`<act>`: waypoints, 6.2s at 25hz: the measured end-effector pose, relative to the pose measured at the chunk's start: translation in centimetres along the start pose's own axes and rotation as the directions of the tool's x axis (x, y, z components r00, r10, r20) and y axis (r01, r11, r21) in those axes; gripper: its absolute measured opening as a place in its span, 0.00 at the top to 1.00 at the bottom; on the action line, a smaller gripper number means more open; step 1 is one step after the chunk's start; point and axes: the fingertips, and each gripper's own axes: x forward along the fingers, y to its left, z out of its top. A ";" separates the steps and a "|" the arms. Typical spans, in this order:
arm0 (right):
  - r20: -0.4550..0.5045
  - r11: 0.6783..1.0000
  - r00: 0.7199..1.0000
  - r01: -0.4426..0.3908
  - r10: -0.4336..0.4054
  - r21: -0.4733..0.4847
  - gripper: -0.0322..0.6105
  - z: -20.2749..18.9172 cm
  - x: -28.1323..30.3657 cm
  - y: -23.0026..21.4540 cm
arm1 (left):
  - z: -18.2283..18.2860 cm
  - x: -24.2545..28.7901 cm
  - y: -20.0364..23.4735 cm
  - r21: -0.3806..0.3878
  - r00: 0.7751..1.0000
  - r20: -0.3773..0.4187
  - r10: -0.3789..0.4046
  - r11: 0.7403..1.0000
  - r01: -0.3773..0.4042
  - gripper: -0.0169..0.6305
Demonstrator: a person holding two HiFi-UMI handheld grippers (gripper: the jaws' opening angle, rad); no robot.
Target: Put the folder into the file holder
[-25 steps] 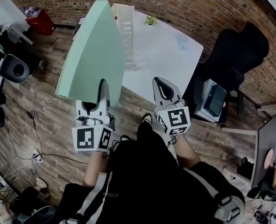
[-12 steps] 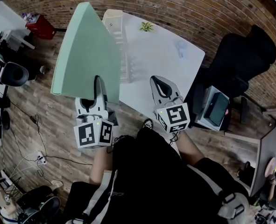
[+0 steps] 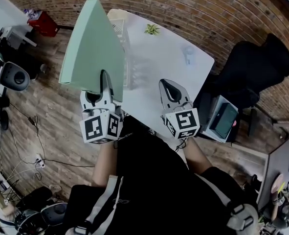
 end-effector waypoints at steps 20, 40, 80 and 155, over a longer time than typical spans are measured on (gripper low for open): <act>-0.052 1.000 0.998 0.023 -0.022 0.012 0.94 -1.5 1.7 -1.6 | -7.6 6.1 1.1 0.030 0.989 -0.146 -0.024 0.999 0.028 0.77; -0.126 0.999 0.991 -0.030 0.034 0.034 0.94 -2.4 7.8 -1.1 | -10.2 9.9 3.2 0.033 0.786 -0.560 -0.262 0.941 0.338 0.68; -0.163 0.997 0.986 -0.006 0.018 0.077 0.94 -3.7 9.0 -3.3 | -9.9 10.5 3.9 0.028 0.913 -0.363 -0.187 0.977 0.211 0.79; -0.185 0.998 0.981 -0.055 0.062 0.043 0.94 -4.5 7.9 -0.8 | -19.5 7.0 3.4 0.039 0.851 -0.497 -0.168 0.976 0.216 0.57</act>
